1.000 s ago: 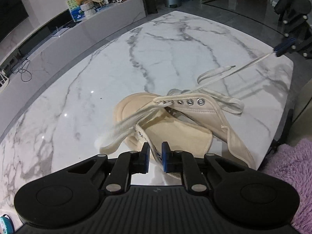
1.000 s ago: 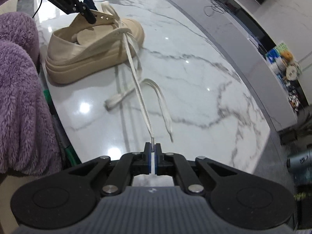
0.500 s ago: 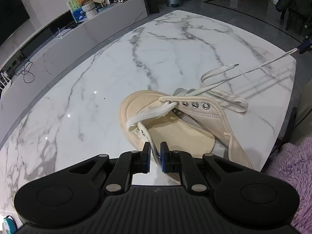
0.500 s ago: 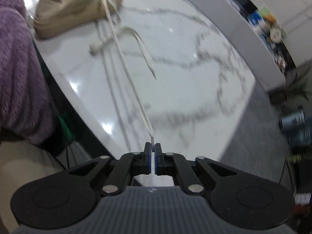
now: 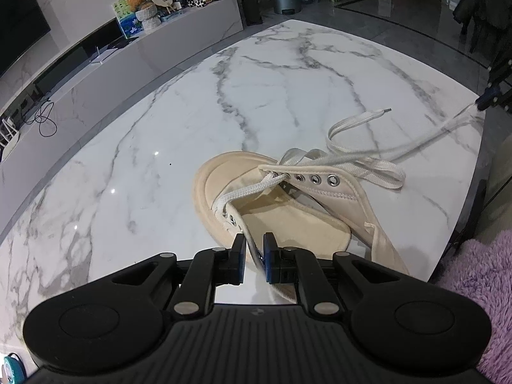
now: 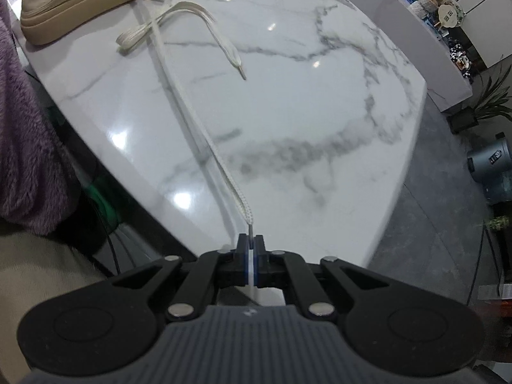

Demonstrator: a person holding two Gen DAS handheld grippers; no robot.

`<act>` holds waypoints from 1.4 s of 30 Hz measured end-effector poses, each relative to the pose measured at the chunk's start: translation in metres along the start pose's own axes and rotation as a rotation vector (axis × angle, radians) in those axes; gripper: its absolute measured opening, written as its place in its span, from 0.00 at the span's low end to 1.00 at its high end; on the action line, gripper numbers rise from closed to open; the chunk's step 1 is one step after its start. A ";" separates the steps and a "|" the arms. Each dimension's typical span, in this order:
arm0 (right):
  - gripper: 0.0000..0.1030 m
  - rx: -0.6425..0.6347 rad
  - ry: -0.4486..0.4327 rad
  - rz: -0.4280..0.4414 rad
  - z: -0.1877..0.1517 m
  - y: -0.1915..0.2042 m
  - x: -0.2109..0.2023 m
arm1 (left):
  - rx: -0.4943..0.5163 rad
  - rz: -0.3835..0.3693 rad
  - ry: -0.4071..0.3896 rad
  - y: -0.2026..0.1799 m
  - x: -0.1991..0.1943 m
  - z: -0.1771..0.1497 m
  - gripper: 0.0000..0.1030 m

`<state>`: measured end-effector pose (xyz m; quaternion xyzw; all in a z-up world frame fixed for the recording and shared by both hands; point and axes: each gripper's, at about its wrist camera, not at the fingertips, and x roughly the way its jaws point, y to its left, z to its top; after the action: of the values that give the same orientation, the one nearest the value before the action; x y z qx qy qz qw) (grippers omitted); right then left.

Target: Lace up shoes with both hands

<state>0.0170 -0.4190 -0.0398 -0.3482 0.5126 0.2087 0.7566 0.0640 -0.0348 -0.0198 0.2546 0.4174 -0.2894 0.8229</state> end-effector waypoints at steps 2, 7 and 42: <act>0.03 0.015 -0.005 0.007 0.004 -0.002 0.007 | -0.004 -0.003 -0.017 0.001 -0.003 0.000 0.18; 0.15 0.058 -0.005 -0.001 0.013 -0.011 0.019 | 0.011 -0.004 -0.059 -0.001 -0.012 0.002 0.35; 0.38 1.132 0.033 0.279 0.142 -0.056 0.083 | -0.104 -0.085 -0.137 0.014 -0.005 -0.018 0.36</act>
<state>0.1762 -0.3553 -0.0653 0.1778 0.5972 -0.0055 0.7821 0.0612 -0.0121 -0.0230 0.1732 0.3852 -0.3189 0.8485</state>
